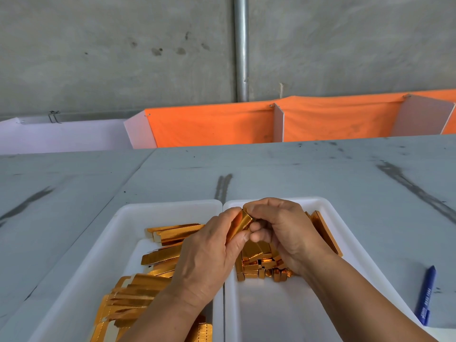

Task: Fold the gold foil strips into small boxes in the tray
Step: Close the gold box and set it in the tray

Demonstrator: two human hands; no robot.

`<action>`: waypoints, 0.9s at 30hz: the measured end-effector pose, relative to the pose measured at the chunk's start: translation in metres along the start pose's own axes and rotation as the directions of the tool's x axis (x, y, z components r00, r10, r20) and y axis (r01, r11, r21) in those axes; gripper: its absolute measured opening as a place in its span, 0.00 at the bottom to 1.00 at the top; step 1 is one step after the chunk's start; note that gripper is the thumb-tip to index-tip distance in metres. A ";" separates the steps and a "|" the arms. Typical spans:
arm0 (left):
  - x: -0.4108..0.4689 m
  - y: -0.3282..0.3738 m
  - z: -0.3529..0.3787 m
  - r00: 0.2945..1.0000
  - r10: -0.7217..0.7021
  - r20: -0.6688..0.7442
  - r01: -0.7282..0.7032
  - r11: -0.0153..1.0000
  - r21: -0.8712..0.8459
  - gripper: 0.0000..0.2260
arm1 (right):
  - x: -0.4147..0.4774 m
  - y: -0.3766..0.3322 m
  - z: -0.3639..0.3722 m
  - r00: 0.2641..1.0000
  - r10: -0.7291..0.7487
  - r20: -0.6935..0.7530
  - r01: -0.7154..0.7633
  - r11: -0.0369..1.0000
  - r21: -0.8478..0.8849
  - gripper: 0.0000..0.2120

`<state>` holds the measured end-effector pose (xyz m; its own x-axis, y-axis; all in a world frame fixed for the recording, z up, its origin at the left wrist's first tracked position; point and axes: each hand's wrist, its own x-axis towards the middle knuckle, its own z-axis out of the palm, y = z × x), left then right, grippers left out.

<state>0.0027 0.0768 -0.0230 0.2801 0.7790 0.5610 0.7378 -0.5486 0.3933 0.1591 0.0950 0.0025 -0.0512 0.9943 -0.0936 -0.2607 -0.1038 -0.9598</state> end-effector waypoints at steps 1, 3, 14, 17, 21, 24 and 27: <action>0.000 0.000 0.000 1.000 -0.003 0.002 0.003 1.000 -0.006 0.27 | 0.000 0.000 0.000 1.000 -0.004 -0.003 0.004 1.000 -0.007 0.05; 0.000 0.000 0.000 1.000 -0.002 0.007 0.002 1.000 -0.008 0.27 | 0.000 0.000 0.001 1.000 -0.005 -0.010 0.005 1.000 -0.018 0.05; 0.000 0.000 0.001 1.000 0.008 0.004 -0.008 1.000 0.009 0.26 | -0.002 -0.003 0.003 0.999 0.019 -0.030 -0.020 0.999 -0.034 0.05; 0.000 0.000 0.001 1.000 0.002 0.010 -0.002 1.000 0.002 0.26 | -0.002 -0.003 0.003 0.999 0.024 -0.035 -0.025 0.999 -0.041 0.05; 0.000 0.000 0.001 1.000 0.003 0.017 -0.003 1.000 0.006 0.25 | -0.002 -0.003 0.003 0.999 0.031 -0.042 -0.033 0.998 -0.048 0.03; 0.000 0.000 0.001 1.000 -0.006 0.017 0.006 1.000 -0.001 0.26 | -0.002 -0.004 0.003 0.999 0.035 -0.035 -0.037 0.997 -0.062 0.02; 0.001 -0.001 0.002 1.000 -0.010 0.022 0.010 1.000 0.007 0.27 | -0.001 -0.004 0.002 0.999 0.040 -0.023 -0.042 0.996 -0.073 0.02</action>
<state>0.0035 0.0782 -0.0242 0.2860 0.7911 0.5407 0.7452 -0.5384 0.3936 0.1579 0.0939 0.0068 -0.0398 0.9896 -0.1383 -0.1872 -0.1433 -0.9718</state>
